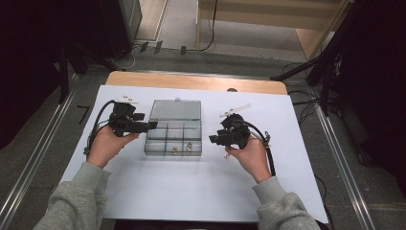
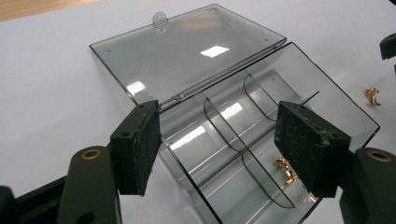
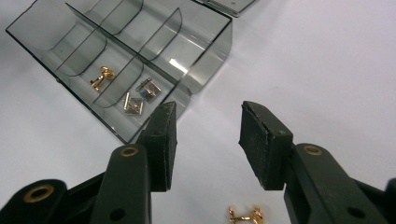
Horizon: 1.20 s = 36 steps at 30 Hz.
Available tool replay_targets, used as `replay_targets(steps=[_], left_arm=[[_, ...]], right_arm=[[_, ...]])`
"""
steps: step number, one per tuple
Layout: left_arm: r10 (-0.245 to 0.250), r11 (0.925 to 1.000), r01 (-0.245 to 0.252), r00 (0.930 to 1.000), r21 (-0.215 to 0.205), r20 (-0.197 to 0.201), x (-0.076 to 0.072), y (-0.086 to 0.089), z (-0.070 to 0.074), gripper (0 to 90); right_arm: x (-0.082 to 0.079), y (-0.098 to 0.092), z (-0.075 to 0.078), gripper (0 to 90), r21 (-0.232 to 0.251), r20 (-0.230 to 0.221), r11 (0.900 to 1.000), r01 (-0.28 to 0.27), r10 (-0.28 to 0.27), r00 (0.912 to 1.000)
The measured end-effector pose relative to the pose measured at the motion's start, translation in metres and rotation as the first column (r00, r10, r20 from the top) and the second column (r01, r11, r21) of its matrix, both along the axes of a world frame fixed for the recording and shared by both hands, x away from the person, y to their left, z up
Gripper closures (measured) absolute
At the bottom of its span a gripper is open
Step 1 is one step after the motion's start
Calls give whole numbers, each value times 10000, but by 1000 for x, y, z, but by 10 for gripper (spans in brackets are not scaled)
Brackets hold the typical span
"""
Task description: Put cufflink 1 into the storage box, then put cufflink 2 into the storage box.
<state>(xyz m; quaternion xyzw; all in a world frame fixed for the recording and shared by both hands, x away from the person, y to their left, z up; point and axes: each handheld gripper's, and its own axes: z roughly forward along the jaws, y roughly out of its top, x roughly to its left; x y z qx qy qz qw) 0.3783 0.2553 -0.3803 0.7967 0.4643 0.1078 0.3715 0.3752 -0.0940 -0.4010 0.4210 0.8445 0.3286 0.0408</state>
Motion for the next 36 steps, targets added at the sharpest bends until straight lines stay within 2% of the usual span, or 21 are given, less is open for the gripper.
replay_targets(steps=[9, 16, 20, 27, 33, 36], left_arm=[[-40, 10000, 40, 10000, 49, -21, 0, -1, 0, 323], [-24, 10000, 24, 10000, -42, 51, 0, 0, 1, 323], [-79, 9999, 80, 9999, -99, 131, -1, -1, 1, 323], [-66, 10000, 67, 9998, -68, 161, 0, -2, 2, 323], [-88, 9999, 90, 9997, -66, 209, 0, -2, 2, 323], [-95, 9999, 96, 9997, -62, 211, 1, -2, 2, 323]], right_arm=[[-3, -13, -7, 576, -58, -48, 9994, 328, -328, 9995], [-4, -15, -14, 584, -402, -105, 9985, 367, -372, 9993], [-2, -18, -24, 591, -705, -345, 9961, 528, -554, 9979], [-1, -23, -36, 608, -839, -665, 9935, 770, -827, 9944], [-3, -26, -40, 622, -853, -772, 9931, 804, -870, 9932], [-5, -25, -42, 626, -1054, -900, 9908, 852, -949, 9914]])
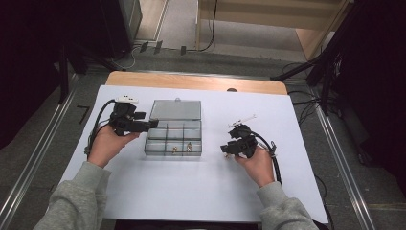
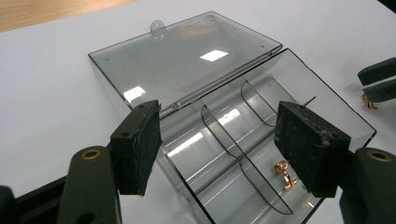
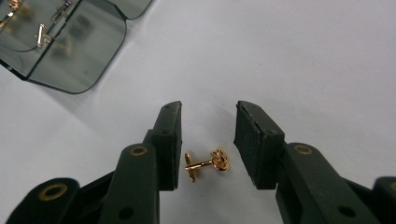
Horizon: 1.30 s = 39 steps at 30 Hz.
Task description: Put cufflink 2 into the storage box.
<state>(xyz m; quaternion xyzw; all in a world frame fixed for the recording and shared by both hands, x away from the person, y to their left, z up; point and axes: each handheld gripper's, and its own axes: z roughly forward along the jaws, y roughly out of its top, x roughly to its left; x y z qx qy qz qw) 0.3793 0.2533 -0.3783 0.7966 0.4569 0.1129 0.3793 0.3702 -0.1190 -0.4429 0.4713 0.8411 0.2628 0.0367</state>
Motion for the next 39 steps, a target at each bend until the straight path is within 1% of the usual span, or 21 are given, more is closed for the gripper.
replay_targets(steps=[4, 7, 8, 9, 12, 13, 15, 18, 22, 24, 27, 29, 31, 34, 35, 37, 39], left_arm=[[-18, 10000, 18, 10000, -19, -27, 1, -1, 0, 323], [-46, 10000, 46, 10000, 55, -21, 1, -3, 0, 324], [-94, 9999, 94, 10000, 67, -21, 1, -3, 0, 324], [-79, 10000, 79, 10000, 23, 6, 1, -4, 0, 324], [-83, 9999, 83, 10000, 69, 10, 2, -4, 0, 324], [-80, 9999, 80, 10000, 74, 6, 2, -4, 0, 324], [-70, 9999, 70, 10000, 84, 10, 3, -4, 0, 324], [-141, 9999, 141, 9999, 77, 3, 3, -4, 0, 324], [-116, 9999, 116, 9999, 73, 13, 3, -6, 0, 324], [-140, 9999, 139, 9999, 96, 19, 4, -6, 0, 324], [-130, 9999, 130, 9999, 114, -6, 3, -7, 0, 324], [-133, 9998, 132, 9999, 130, 16, 3, -7, 1, 324], [-126, 9999, 126, 9999, 107, 32, 3, -7, 1, 324], [-131, 9998, 131, 9999, 125, 8, 3, -7, 1, 324], [-153, 9998, 153, 9999, 133, 23, 4, -8, 0, 324], [-158, 9997, 158, 9999, 158, -22, 4, -8, -1, 325], [-169, 9996, 170, 9999, 218, -33, 4, -9, -1, 325]], right_arm=[[-1, 0, -3, 632, -76, 10, 9999, 71, -71, 10000], [-3, 0, -5, 636, -136, -72, 9999, 69, -70, 9999], [-3, 1, -6, 636, -229, -90, 9996, 138, -140, 9999], [-3, 1, -7, 637, -314, -77, 9995, 94, -97, 9999], [-4, 1, -10, 643, -448, -107, 9988, 194, -199, 9997], [-5, 1, -10, 644, -397, -39, 9989, 233, -235, 9997], [-5, 1, -10, 645, -444, -26, 9987, 261, -263, 9997], [-7, 0, -10, 650, -496, -71, 9983, 291, -295, 9995], [-9, -1, -9, 684, -595, -87, 9976, 358, -364, 9993], [-10, -1, -9, 709, -621, -160, 9973, 402, -412, 9990], [-11, 0, -9, 756, -725, -144, 9965, 408, -419, 9990], [-11, 1, -9, 782, -792, -109, 9962, 348, -358, 9993], [-12, 3, -9, 792, -970, -17, 9951, 174, -176, 9998], [-10, 4, -8, 795, -1003, -127, 9948, 167, -180, 9998], [-10, 4, -8, 796, -981, -171, 9950, 208, -226, 9996], [-8, 4, -7, 796, -826, -259, 9965, 104, -125, 9996], [-7, 5, -7, 796, -814, -305, 9967, 57, -82, 9995]])
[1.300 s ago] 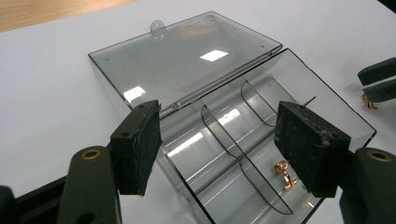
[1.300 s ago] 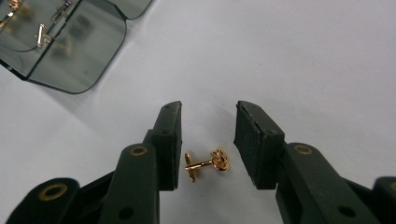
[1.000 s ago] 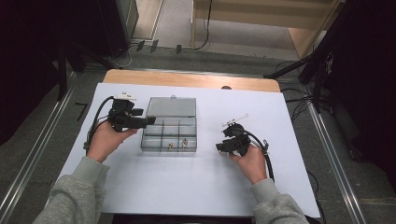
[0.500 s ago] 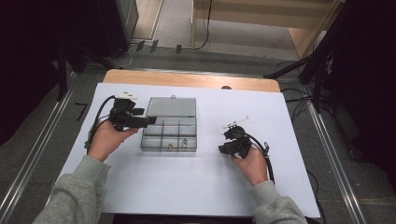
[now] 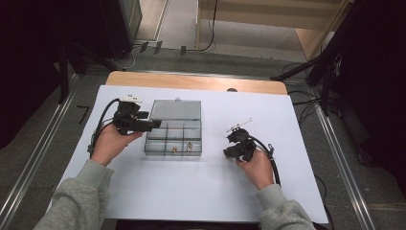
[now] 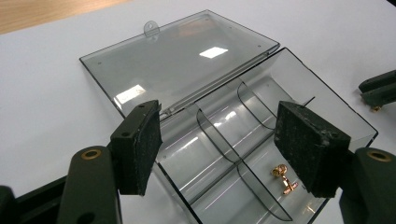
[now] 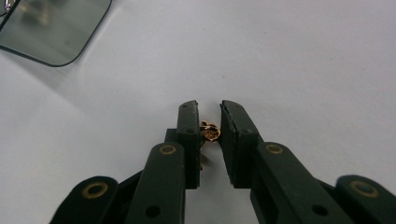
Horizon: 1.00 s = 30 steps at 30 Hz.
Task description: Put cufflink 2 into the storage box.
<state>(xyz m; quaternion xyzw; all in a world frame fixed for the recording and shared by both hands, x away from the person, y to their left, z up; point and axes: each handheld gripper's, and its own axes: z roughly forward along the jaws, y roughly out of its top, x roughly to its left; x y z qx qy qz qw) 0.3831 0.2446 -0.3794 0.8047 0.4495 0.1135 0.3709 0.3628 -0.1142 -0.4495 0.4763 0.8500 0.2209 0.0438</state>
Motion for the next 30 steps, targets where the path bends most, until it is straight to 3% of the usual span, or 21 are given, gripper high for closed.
replay_targets(steps=[11, 30], left_arm=[[80, 9999, -78, 9998, -96, 184, 0, 2, 1, 328], [30, 10000, -30, 10000, -67, 29, 1, 5, -2, 328]], right_arm=[[4, -1, 8, 797, 377, 158, 9992, -108, 102, 9998], [9, 6, 25, 797, 1205, 234, 9916, -460, 434, 9988]])
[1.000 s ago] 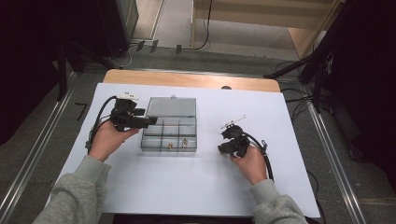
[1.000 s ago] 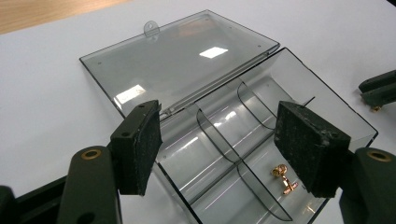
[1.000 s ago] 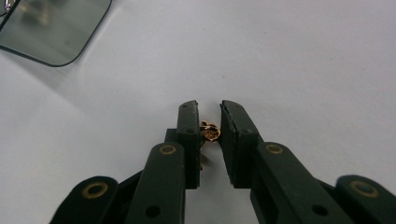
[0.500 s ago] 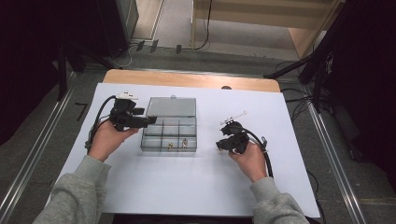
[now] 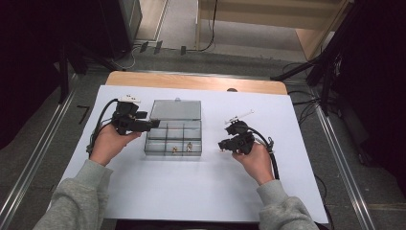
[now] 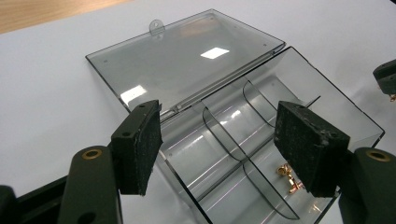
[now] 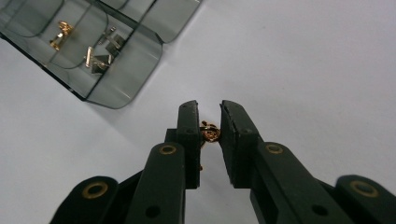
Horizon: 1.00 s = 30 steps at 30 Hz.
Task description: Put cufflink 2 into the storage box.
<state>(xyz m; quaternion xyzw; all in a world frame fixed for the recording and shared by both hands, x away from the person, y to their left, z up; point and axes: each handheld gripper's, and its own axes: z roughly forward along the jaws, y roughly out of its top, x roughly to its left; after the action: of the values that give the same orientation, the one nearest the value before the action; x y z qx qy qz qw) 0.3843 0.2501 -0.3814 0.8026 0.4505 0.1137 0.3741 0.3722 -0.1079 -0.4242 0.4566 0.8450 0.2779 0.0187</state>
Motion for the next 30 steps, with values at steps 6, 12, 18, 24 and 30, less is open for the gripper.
replay_targets(steps=[6, 12, 18, 24, 30], left_arm=[[-23, 10000, 23, 10000, 1, -32, 1, -1, -1, 328], [-10, 10000, 9, 10000, -34, -67, 2, -1, -3, 328], [86, 9998, -88, 9999, -187, -102, 2, 3, -1, 328], [114, 9998, -115, 9999, -155, -31, 2, 2, 1, 328], [178, 9998, -179, 9998, -107, -66, 2, 2, 1, 328]], right_arm=[[1, 7, 10, 797, 196, 159, 9991, -366, 363, 9992], [0, 15, 15, 797, 376, 142, 9976, -585, 580, 9982], [-3, 24, 24, 797, 478, 348, 9953, -837, 820, 9960], [-3, 32, 30, 797, 506, 522, 9931, -1055, 1029, 9933], [-2, 44, 37, 797, 540, 707, 9905, -1268, 1229, 9899]])
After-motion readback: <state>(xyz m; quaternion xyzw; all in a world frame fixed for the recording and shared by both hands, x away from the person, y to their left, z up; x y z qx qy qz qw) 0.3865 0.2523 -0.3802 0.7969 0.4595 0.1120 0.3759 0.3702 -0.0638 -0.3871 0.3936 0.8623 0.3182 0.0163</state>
